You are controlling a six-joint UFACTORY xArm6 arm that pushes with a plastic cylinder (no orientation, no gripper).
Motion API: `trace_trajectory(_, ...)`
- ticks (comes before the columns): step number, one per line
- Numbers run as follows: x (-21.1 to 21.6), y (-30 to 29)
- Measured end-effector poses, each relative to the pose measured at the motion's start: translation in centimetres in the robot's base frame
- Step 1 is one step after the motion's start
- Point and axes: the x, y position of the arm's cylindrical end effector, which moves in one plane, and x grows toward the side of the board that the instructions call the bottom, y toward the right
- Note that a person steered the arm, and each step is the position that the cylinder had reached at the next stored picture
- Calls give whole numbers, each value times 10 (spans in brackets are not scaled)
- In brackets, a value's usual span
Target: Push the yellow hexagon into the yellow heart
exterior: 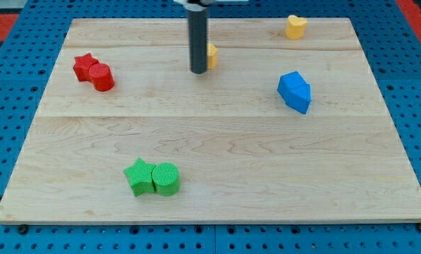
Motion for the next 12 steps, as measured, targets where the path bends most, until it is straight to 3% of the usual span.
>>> trace_trajectory(1, -26, 3)
trace_trajectory(4, -94, 111)
trace_trajectory(6, -66, 62)
trace_trajectory(7, -41, 74)
trace_trajectory(8, -43, 101)
trace_trajectory(10, -86, 128)
trace_trajectory(12, -72, 160)
